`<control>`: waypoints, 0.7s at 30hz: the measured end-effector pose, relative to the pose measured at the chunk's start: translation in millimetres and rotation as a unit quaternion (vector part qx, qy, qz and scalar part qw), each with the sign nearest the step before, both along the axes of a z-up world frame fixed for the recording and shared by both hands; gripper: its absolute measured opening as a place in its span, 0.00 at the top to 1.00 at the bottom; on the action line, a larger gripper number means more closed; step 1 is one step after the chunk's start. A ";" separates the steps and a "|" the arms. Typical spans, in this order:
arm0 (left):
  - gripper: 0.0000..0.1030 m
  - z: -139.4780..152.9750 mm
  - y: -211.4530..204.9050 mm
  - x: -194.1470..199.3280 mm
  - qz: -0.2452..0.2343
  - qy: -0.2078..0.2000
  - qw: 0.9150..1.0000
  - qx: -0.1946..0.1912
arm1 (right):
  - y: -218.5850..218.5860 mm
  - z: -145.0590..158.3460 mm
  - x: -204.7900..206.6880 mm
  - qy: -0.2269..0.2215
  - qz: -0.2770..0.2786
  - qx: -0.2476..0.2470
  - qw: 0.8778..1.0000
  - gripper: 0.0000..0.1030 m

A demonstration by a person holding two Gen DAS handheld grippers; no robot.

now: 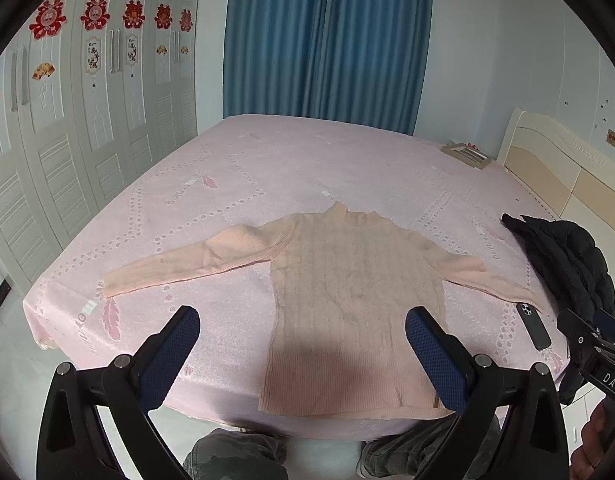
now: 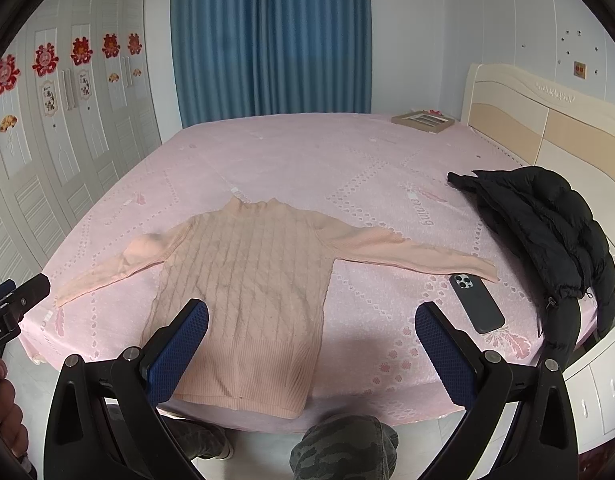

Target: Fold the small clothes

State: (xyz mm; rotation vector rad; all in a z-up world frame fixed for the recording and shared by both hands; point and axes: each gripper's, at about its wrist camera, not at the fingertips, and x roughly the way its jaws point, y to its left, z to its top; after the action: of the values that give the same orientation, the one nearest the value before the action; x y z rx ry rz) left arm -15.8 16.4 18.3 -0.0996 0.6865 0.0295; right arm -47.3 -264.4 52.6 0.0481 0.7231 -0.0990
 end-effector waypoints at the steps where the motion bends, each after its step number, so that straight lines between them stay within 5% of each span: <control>1: 0.00 0.1 0.2 0.1 0.000 0.000 1.000 0.000 | 0.3 0.1 -0.1 0.000 0.000 0.000 1.000 0.02; 21: 0.00 1.4 2.8 -0.6 -0.007 -0.011 1.000 -0.009 | 1.8 0.3 -0.1 0.000 0.001 0.002 1.000 0.02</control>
State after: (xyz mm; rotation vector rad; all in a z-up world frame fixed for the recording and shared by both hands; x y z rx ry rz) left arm -16.3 19.2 19.7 -0.1124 0.6645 0.0092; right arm -47.4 -262.6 52.9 0.0505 0.7229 -0.0963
